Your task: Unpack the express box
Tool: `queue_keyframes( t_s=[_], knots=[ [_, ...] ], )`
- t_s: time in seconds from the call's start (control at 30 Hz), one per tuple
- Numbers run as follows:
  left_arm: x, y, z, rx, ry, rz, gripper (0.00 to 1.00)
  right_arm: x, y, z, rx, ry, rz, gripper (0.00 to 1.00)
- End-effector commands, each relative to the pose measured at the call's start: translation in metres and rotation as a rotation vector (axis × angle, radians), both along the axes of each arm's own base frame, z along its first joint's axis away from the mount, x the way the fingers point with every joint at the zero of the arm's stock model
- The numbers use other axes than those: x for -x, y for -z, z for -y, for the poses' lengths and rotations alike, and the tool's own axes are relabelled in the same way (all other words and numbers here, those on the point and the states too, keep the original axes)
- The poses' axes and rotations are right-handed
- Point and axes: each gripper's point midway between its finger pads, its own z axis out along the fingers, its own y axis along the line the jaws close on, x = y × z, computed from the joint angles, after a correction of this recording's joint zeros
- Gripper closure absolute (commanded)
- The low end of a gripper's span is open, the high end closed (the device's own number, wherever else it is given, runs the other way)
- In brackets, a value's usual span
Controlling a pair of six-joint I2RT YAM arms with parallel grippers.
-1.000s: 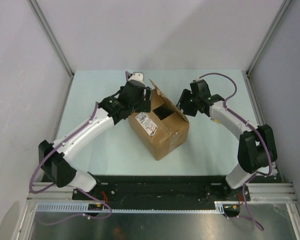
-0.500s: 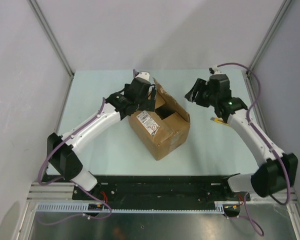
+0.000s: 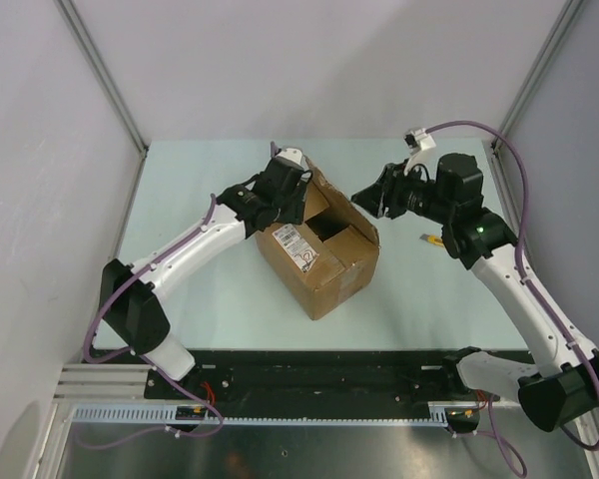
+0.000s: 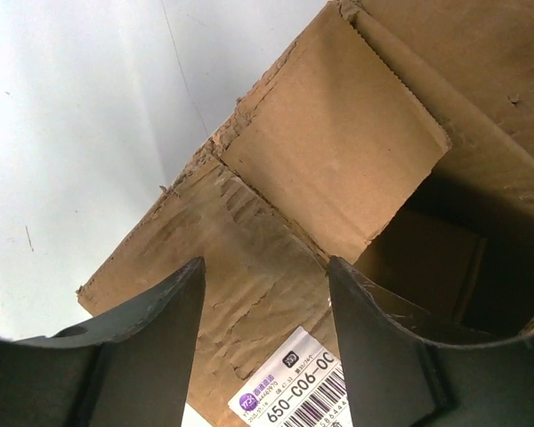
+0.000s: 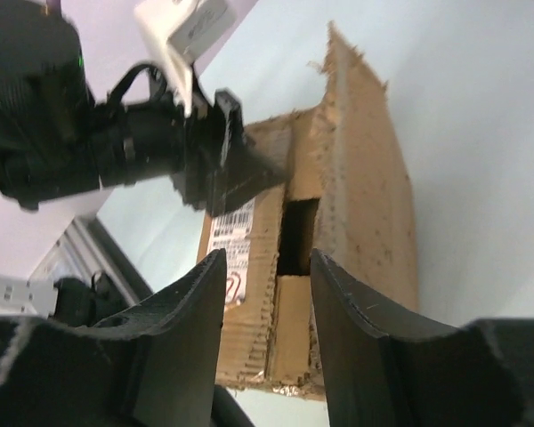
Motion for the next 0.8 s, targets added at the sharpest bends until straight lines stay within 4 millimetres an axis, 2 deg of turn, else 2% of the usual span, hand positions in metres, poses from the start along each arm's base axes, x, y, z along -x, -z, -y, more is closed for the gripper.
queue_keyframes(
  t_s=[0.0,0.1,0.13,0.23,0.33,0.4,0.5,0.6,0.73,0.77],
  knots=[
    [0.005,-0.011,-0.006,0.032,0.001,0.002,0.40,0.020,0.014,-0.018,0.025,-0.160,-0.005,0.54],
    [0.005,-0.013,-0.005,0.035,0.010,0.003,0.45,0.026,0.026,-0.031,0.051,-0.217,-0.015,0.59],
    [0.005,-0.015,-0.005,0.037,0.010,0.005,0.45,0.029,0.034,-0.040,0.062,-0.251,-0.036,0.60],
    [0.004,-0.019,-0.006,0.041,0.010,0.011,0.45,0.037,0.043,-0.054,0.091,-0.299,-0.033,0.63],
    [0.003,-0.026,-0.006,0.049,0.013,0.024,0.43,0.025,0.058,-0.056,0.142,-0.233,-0.050,0.64],
    [0.002,-0.033,-0.004,0.060,0.016,0.038,0.43,0.013,0.066,-0.050,0.160,-0.146,-0.076,0.64],
    [0.002,-0.043,-0.002,0.082,0.027,0.054,0.41,-0.016,0.079,-0.030,0.209,0.046,-0.098,0.65],
    [0.002,-0.054,0.004,0.107,0.052,0.069,0.40,-0.039,0.082,-0.009,0.228,0.207,-0.100,0.71],
    [-0.001,-0.076,0.016,0.148,0.106,0.102,0.39,-0.048,0.089,-0.006,0.232,0.234,-0.114,0.75],
    [-0.003,-0.088,0.020,0.158,0.122,0.127,0.39,-0.048,0.094,-0.008,0.238,0.223,-0.126,0.78]
  ],
)
